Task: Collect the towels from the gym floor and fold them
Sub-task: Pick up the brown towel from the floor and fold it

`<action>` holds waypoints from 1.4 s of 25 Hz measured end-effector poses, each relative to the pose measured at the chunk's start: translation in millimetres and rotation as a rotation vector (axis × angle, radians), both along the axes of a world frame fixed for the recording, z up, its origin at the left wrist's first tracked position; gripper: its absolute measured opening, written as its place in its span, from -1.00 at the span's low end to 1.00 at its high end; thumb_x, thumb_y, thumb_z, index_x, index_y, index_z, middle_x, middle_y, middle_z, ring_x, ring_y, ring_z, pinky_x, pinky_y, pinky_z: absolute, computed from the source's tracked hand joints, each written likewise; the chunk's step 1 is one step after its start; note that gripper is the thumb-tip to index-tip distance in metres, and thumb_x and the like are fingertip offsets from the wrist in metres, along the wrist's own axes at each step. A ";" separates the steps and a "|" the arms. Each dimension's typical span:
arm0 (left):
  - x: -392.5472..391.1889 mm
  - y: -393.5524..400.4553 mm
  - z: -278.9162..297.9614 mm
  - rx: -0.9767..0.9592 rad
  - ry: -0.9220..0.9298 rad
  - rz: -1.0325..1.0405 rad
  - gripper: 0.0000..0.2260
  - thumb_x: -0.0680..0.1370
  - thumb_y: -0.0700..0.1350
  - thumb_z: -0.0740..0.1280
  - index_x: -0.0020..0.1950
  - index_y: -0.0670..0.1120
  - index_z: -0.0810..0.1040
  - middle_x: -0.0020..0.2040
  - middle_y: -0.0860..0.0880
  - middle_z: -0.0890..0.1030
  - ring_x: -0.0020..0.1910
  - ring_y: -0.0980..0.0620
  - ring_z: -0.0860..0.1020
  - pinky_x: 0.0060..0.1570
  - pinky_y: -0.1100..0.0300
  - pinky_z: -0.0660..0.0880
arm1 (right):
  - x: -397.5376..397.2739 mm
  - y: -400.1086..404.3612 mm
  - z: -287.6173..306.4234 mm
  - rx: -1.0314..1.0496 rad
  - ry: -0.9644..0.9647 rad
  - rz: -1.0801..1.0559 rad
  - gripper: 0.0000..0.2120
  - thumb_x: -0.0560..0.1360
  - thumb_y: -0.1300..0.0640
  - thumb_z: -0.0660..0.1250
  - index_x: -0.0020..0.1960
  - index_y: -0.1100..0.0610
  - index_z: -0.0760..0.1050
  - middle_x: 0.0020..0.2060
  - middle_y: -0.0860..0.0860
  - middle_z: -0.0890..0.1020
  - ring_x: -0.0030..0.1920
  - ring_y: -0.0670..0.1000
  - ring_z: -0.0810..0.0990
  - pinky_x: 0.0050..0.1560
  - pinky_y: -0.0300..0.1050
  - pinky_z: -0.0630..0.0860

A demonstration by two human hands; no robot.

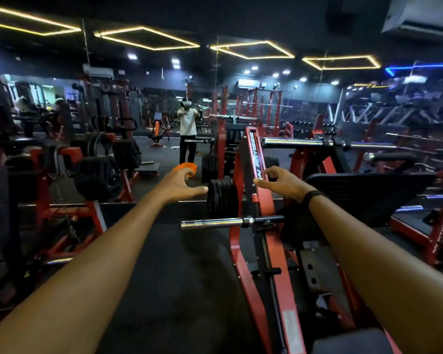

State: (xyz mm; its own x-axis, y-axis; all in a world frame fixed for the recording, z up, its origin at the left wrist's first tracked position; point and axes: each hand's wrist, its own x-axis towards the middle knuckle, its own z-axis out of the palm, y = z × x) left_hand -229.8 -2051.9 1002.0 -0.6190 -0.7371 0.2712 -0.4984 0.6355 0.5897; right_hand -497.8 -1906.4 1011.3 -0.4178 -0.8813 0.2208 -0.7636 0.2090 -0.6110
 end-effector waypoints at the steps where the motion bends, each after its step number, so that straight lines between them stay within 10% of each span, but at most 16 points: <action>1: -6.2 3.8 4.7 -0.010 0.009 -0.014 -0.37 0.42 0.18 0.42 0.40 -0.06 0.37 0.37 -0.07 0.42 0.32 -0.04 0.42 0.19 0.14 0.37 | -3.4 10.1 4.1 -0.012 0.010 -0.020 -0.32 0.40 -0.27 0.37 0.36 0.11 0.37 0.32 0.06 0.46 0.31 0.05 0.44 0.33 -0.06 0.37; 17: -170.6 217.7 4.9 -0.044 -0.039 -0.784 -0.40 0.38 0.21 0.44 0.33 -0.02 0.44 0.26 -0.06 0.52 0.22 -0.02 0.49 0.25 0.11 0.42 | 35.7 361.7 -0.2 -0.002 0.002 -0.866 -0.33 0.41 -0.23 0.39 0.36 0.15 0.36 0.26 0.02 0.48 0.24 0.04 0.47 0.24 -0.11 0.40; 35: 12.4 828.6 -37.0 -0.051 -0.110 -1.981 -0.43 0.42 0.11 0.46 0.34 -0.13 0.45 0.27 -0.12 0.53 0.23 -0.08 0.51 0.19 0.12 0.41 | 558.6 856.0 -44.0 0.105 -0.164 -2.072 -0.37 0.43 -0.16 0.40 0.35 0.17 0.36 0.31 0.08 0.46 0.28 0.08 0.46 0.27 -0.10 0.36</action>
